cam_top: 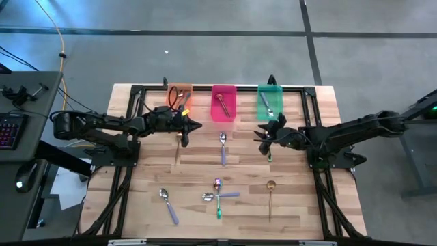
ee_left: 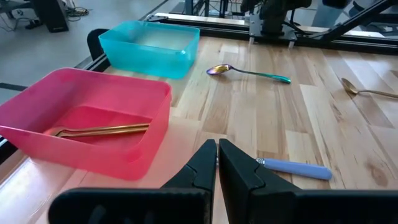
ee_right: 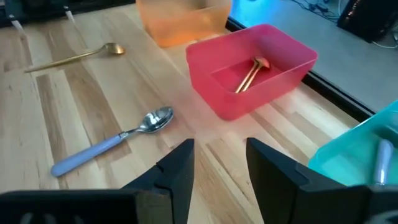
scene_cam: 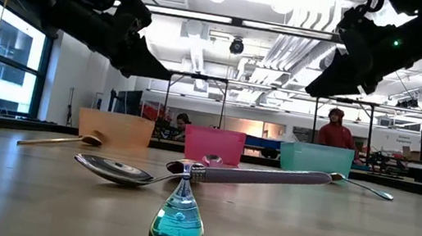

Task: Sort silverware by color (type)
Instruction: Put the middle bottom purple spoon into the green bin

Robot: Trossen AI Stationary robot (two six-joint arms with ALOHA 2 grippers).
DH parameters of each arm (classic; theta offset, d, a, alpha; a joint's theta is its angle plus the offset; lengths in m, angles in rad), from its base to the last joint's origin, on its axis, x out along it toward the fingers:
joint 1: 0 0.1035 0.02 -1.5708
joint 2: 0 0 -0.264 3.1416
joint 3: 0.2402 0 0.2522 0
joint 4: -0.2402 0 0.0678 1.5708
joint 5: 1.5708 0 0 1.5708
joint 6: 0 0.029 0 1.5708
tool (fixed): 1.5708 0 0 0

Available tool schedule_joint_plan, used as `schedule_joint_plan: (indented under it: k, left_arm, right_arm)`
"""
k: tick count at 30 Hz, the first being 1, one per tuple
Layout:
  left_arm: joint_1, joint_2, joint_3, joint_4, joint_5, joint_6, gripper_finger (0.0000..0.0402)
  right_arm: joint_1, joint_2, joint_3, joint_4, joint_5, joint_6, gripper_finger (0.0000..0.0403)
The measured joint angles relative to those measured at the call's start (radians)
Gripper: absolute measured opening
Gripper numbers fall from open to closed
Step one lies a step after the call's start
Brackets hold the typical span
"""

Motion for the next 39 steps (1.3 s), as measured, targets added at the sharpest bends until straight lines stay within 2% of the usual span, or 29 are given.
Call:
schedule_joint_plan:
  k: [9,19,30,33,35,39]
  left_arm:
    - [0.0,0.0,0.0,0.0,0.006,0.0,0.0008]
    - [0.0,0.0,0.0,0.0,0.008,-0.007,0.0007]
    - [0.0,0.0,0.0,0.008,0.008,-0.029,0.0007]
    - [0.0,0.0,0.001,0.021,0.008,-0.027,0.0007]
    - [0.0,0.0,0.001,0.024,0.008,-0.027,0.0007]
    - [0.0,0.0,0.001,0.023,0.008,-0.018,0.0007]
  right_arm:
    - [0.0,0.0,0.002,-0.006,-0.008,-0.002,0.0135]
    - [-0.003,0.0,0.032,-0.034,-0.106,0.001,0.0135]
    - [-0.003,0.0,0.032,-0.012,-0.113,0.009,0.0135]
    - [-0.003,0.0,0.033,0.027,-0.163,0.045,0.0135]
    - [0.011,0.014,0.033,0.057,-0.202,0.047,0.0135]
    - [0.074,0.087,0.051,0.068,-0.213,0.047,0.0135]
